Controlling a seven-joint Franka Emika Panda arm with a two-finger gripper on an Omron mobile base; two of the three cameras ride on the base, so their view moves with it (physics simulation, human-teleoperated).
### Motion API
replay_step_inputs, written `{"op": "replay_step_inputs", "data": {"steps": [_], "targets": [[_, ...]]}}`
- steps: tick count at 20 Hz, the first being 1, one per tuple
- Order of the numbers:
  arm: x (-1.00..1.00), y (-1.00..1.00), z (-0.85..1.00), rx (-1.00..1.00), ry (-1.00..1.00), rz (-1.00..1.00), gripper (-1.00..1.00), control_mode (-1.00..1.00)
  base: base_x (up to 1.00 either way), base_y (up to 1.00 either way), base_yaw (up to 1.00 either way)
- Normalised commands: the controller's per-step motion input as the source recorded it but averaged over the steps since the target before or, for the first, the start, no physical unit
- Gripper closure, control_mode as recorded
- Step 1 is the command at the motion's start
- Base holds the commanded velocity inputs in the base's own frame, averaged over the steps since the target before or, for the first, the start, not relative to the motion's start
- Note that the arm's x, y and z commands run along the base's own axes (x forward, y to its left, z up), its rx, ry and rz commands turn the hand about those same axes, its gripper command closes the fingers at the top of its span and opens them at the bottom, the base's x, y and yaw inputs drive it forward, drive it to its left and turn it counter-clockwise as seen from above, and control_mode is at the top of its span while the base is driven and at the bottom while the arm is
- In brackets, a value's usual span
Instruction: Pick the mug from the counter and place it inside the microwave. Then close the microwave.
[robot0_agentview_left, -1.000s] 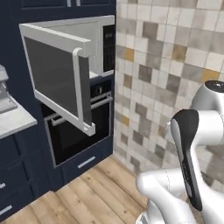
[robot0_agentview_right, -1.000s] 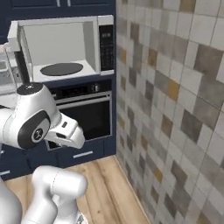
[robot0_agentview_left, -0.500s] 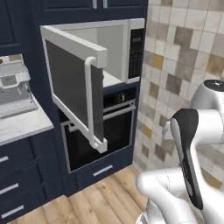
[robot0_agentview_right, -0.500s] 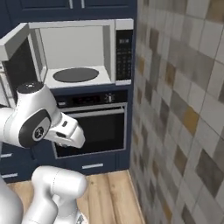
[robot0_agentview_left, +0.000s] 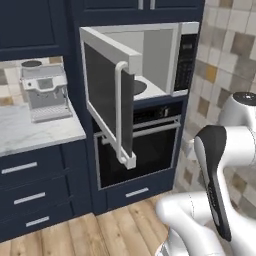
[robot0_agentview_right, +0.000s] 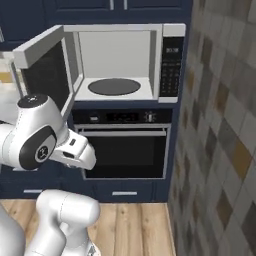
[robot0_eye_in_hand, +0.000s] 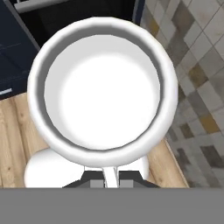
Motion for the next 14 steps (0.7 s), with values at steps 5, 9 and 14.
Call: {"op": "replay_step_inputs", "data": {"steps": [5,9,14], "targets": [[0.0,0.0,0.0,0.0,0.0,0.0,1.0,1.0,0.45,-0.38,0.29],[0.0,0.0,0.0,0.0,0.0,0.0,1.0,1.0,0.22,-0.44,0.22],[0.0,0.0,0.0,0.0,0.0,0.0,1.0,1.0,0.43,-0.46,0.21]]}}
